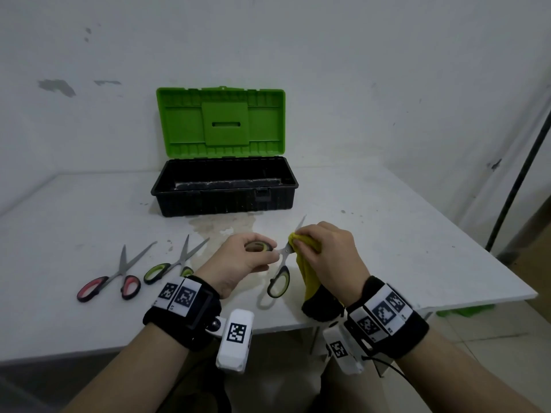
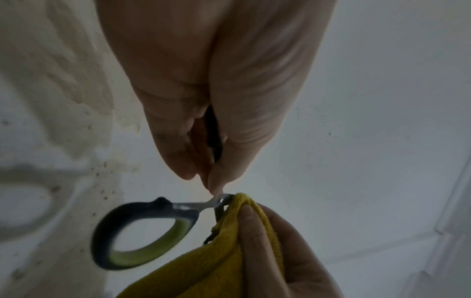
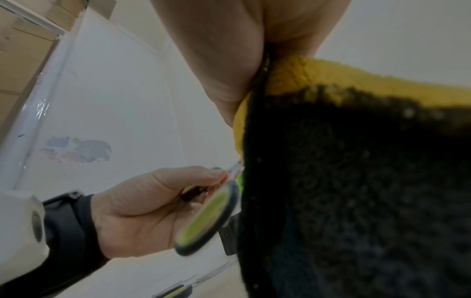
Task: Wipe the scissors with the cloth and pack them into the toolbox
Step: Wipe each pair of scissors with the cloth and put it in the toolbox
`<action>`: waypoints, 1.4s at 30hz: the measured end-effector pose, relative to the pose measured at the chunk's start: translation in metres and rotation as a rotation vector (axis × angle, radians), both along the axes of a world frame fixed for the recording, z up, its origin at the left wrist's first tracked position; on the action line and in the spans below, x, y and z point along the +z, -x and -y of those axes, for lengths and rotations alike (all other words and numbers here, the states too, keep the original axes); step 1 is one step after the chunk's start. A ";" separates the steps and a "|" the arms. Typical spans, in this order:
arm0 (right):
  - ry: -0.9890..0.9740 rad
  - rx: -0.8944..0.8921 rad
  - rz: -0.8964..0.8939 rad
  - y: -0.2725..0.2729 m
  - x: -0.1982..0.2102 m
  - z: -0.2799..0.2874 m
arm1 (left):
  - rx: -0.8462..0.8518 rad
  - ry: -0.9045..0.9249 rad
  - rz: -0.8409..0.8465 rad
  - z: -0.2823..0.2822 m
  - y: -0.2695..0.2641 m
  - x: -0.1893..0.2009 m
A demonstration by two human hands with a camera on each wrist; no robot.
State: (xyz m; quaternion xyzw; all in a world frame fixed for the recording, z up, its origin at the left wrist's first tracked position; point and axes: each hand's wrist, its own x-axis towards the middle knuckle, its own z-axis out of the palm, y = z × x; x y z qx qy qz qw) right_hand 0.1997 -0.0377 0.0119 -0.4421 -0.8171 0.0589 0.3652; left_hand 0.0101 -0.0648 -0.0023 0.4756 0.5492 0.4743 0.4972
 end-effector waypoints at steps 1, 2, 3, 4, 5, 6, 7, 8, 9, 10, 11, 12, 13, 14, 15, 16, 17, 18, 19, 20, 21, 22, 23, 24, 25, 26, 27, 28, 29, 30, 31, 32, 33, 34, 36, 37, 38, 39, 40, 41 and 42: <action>0.004 -0.003 0.001 0.000 0.000 0.000 | 0.029 -0.013 0.031 0.000 0.000 0.001; 0.006 -0.005 0.001 0.001 0.000 0.001 | 0.050 -0.016 0.075 0.000 0.000 0.001; 0.001 -0.005 -0.005 0.001 0.001 0.001 | 0.057 -0.010 0.135 0.000 -0.001 0.001; -0.005 -0.003 -0.014 0.002 0.001 0.001 | 0.052 0.006 0.220 0.001 -0.003 0.002; -0.008 -0.001 -0.022 0.003 0.002 0.002 | 0.042 0.026 0.326 0.002 -0.005 0.002; -0.006 0.003 -0.023 0.005 0.002 0.003 | 0.026 0.045 0.431 0.003 -0.007 0.003; -0.003 0.007 -0.020 0.006 0.002 0.004 | 0.003 0.053 0.500 0.004 -0.009 0.003; -0.003 0.010 -0.014 0.007 0.001 0.004 | -0.014 0.048 0.526 0.004 -0.011 0.003; -0.002 0.011 -0.010 0.008 -0.001 0.004 | -0.026 0.036 0.519 0.005 -0.011 0.003; 0.001 0.010 -0.007 0.008 -0.002 0.004 | -0.029 0.023 0.497 0.005 -0.013 0.002; 0.003 0.009 -0.005 0.008 -0.003 0.005 | -0.019 0.014 0.470 0.005 -0.013 0.001; 0.003 0.009 -0.005 0.009 -0.003 0.005 | 0.000 0.007 0.449 0.005 -0.014 0.001; 0.001 0.012 -0.008 0.009 -0.002 0.006 | 0.026 0.001 0.435 0.004 -0.014 0.000; -0.002 0.015 -0.011 0.009 -0.001 0.006 | 0.056 -0.001 0.432 0.004 -0.013 0.000; -0.009 0.018 -0.014 0.009 0.000 0.006 | 0.082 0.000 0.437 0.003 -0.012 -0.001; -0.015 0.021 -0.016 0.008 0.000 0.007 | 0.103 0.008 0.445 0.002 -0.011 -0.003; -0.017 0.023 -0.015 0.008 0.001 0.007 | 0.121 0.020 0.451 0.001 -0.010 -0.004; -0.016 0.024 -0.012 0.008 0.002 0.007 | 0.140 0.037 0.450 0.001 -0.009 -0.006; -0.013 0.022 -0.008 0.008 0.002 0.007 | 0.157 0.054 0.442 0.000 -0.008 -0.008; -0.010 0.020 -0.004 0.008 0.002 0.007 | 0.172 0.064 0.435 0.000 -0.007 -0.009; -0.005 0.020 -0.002 0.008 0.001 0.007 | 0.184 0.061 0.426 0.000 -0.007 -0.011; -0.003 0.023 -0.002 0.008 0.001 0.007 | 0.188 0.046 0.413 0.000 -0.007 -0.011; -0.006 0.025 -0.003 0.008 0.000 0.007 | 0.183 0.028 0.394 0.001 -0.007 -0.011; -0.010 0.025 -0.002 0.008 0.000 0.007 | 0.171 0.015 0.376 0.002 -0.007 -0.011; -0.015 0.025 -0.002 0.008 0.000 0.007 | 0.159 0.009 0.365 0.003 -0.006 -0.010; -0.021 0.027 -0.005 0.008 0.000 0.008 | 0.151 0.007 0.363 0.003 -0.006 -0.009; -0.027 0.031 -0.008 0.008 0.000 0.008 | 0.151 0.008 0.358 0.004 -0.006 -0.008; -0.034 0.034 -0.012 0.009 0.000 0.008 | 0.161 0.011 0.346 0.003 -0.006 -0.008; -0.038 0.036 -0.014 0.009 0.000 0.008 | 0.176 0.012 0.331 0.003 -0.006 -0.008; -0.037 0.039 -0.015 0.010 0.000 0.009 | 0.188 0.011 0.319 0.002 -0.007 -0.008; -0.030 0.043 -0.017 0.011 0.000 0.009 | 0.192 0.005 0.312 0.002 -0.008 -0.008; -0.021 0.044 -0.016 0.011 -0.001 0.009 | 0.186 -0.001 0.307 0.003 -0.009 -0.008; -0.013 0.043 -0.012 0.012 -0.001 0.009 | 0.170 -0.010 0.301 0.003 -0.010 -0.007; -0.007 0.041 -0.005 0.013 -0.002 0.008 | 0.154 -0.018 0.293 0.004 -0.012 -0.007; -0.007 0.045 0.002 0.014 -0.004 0.009 | 0.150 -0.026 0.270 0.006 -0.015 -0.005; -0.010 0.050 0.002 0.014 -0.004 0.010 | 0.162 -0.031 0.262 0.006 -0.016 -0.005; -0.017 0.055 0.001 0.015 -0.004 0.010 | 0.174 -0.037 0.260 0.007 -0.017 -0.005; -0.027 0.055 0.002 0.015 -0.005 0.011 | 0.183 -0.042 0.267 0.007 -0.017 -0.005; -0.037 0.054 0.004 0.015 -0.005 0.011 | 0.190 -0.043 0.276 0.007 -0.018 -0.005; -0.041 0.051 0.010 0.015 -0.005 0.011 | 0.199 -0.044 0.282 0.007 -0.019 -0.005; -0.039 0.044 0.021 0.015 -0.005 0.011 | 0.209 -0.045 0.284 0.007 -0.020 -0.005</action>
